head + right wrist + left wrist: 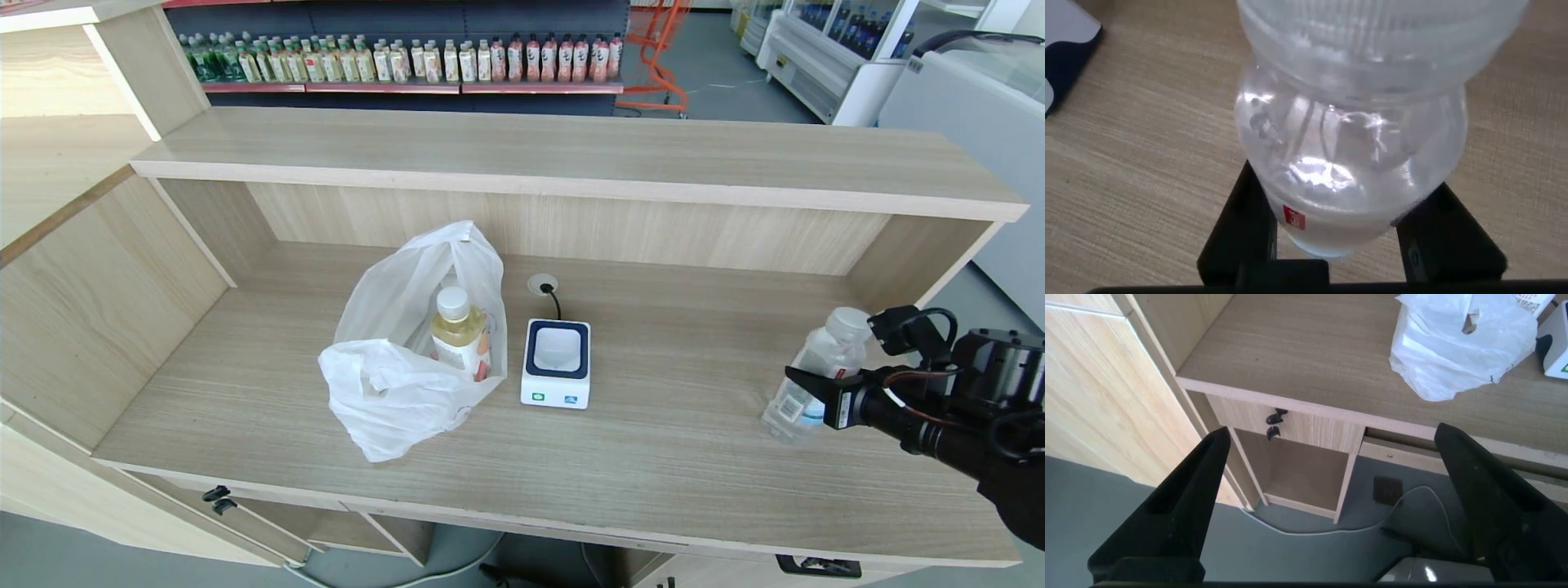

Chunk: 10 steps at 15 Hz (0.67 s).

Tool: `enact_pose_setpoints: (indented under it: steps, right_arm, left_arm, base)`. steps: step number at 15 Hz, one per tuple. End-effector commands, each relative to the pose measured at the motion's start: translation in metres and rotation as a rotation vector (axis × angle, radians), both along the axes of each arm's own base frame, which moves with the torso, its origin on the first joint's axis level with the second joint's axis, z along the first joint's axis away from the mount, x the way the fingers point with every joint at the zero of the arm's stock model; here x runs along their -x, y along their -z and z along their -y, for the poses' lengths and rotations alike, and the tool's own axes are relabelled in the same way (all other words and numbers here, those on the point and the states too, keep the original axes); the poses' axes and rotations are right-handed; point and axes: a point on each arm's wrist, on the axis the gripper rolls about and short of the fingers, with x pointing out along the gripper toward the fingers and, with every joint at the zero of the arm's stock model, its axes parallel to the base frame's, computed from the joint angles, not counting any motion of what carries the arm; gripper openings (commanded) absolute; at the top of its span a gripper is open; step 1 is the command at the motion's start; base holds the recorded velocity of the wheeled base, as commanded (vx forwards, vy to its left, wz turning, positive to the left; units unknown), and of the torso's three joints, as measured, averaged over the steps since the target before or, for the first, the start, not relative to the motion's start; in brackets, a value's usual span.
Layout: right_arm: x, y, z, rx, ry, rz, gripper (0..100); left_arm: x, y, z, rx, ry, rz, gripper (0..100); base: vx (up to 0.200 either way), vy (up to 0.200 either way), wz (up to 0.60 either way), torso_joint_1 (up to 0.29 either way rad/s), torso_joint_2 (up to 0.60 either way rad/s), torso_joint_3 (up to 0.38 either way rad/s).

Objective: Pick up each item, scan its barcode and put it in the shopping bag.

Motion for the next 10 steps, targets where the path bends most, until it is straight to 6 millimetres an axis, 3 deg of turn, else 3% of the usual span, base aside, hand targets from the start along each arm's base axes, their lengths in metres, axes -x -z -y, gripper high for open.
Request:
enact_pose_setpoints:
  steps: [1, 10]
  right_arm:
    - [-0.001, 0.003, 0.0, 0.0, -0.001, -0.009, 0]
    - [-0.005, 0.015, -0.012, 0.028, -0.049, -0.008, 0]
  left_arm:
    - [0.0, 0.0, 0.0, 0.0, 0.0, 0.001, 100]
    - [0.0, 0.0, 0.0, 0.0, 0.0, 0.001, 100]
  base:
    - [0.0, 0.0, 0.0, 0.0, 0.0, 0.0]
    - [0.0, 0.0, 0.0, 0.0, 0.0, 0.0]
